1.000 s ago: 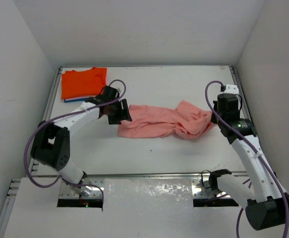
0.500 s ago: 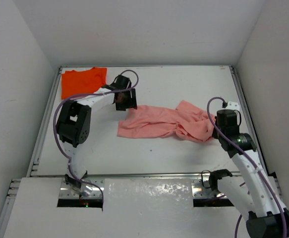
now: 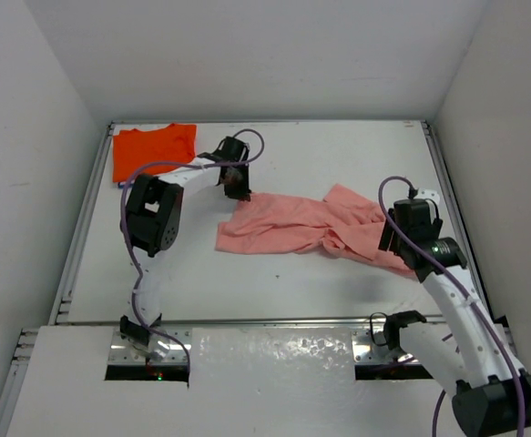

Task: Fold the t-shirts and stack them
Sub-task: Flatten out the tshirt

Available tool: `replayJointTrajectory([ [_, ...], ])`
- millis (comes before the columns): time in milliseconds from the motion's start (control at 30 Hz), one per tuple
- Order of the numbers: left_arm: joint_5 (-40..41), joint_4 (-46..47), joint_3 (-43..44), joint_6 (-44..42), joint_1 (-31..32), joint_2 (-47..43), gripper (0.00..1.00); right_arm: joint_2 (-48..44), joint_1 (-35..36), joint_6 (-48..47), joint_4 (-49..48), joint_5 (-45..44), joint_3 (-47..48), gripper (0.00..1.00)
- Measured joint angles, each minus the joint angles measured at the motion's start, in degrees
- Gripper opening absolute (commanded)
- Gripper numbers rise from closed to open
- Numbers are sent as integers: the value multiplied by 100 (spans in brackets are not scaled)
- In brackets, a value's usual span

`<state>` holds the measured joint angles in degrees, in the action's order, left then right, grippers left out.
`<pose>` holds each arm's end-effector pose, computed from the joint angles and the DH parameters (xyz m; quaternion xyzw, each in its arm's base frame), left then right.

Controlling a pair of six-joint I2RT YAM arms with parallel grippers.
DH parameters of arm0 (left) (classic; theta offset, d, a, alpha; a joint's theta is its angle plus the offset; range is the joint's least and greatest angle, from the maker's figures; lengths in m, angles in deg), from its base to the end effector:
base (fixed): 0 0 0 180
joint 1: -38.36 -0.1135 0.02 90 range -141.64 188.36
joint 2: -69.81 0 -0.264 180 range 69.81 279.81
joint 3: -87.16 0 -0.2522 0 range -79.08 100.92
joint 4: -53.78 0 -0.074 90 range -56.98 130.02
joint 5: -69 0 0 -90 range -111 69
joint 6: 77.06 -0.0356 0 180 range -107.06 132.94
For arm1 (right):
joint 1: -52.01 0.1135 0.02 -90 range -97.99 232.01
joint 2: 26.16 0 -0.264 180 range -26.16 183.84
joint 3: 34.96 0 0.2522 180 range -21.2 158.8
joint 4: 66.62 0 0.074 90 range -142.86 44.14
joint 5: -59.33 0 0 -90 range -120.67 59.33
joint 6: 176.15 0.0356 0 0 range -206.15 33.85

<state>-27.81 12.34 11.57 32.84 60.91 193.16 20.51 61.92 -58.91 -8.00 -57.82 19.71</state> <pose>0.4211 -0.1794 0.1571 0.0375 0.9645 -0.1459 0.2171 0.1561 0.0108 0.2590 0.2161 0.8929 -0.1052 0.3809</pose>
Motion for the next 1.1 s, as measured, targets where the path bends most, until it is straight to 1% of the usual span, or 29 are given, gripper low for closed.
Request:
replayJointTrajectory([
  [100, 2, -70, -33, 11, 0, -90, 0, 538, -4, -127, -236, 7, 192, 70],
  [167, 66, -201, -133, 52, 0, -385, 0, 1060, -9, -269, -538, 92, 313, 69],
  [200, 114, -216, -243, 85, 0, -614, 0, 1305, -13, -323, -656, 179, 363, 68],
  [233, 186, -236, -358, 118, 0, -883, 0, 1565, -22, -363, -761, 249, 426, 65],
  [333, 459, -249, -737, 245, -2, -2035, 0, 2205, -42, -317, -1008, 490, 575, 61],
  [433, 597, -170, -870, 313, -9, -2889, 0, 2354, -42, -125, -1191, 730, 463, 57],
  [500, 662, -129, -872, 321, -9, -3156, 0, 2295, -42, -4, -1272, 824, 291, 53],
  [600, 802, -90, -981, 313, -13, -3139, 0, 2205, -46, 160, -1432, 949, -149, 49],
  [767, 898, -289, -1207, 289, -39, -2710, 0, 2164, -46, 352, -1674, 1305, -866, 49],
  [967, 868, -343, -1200, 260, -48, -2555, 0, 2138, -46, 525, -2203, 1755, -1244, 48],
  [1100, 855, -352, -1147, 225, -48, -2538, 0, 2105, -46, 638, -2435, 1921, -1314, 47],
])
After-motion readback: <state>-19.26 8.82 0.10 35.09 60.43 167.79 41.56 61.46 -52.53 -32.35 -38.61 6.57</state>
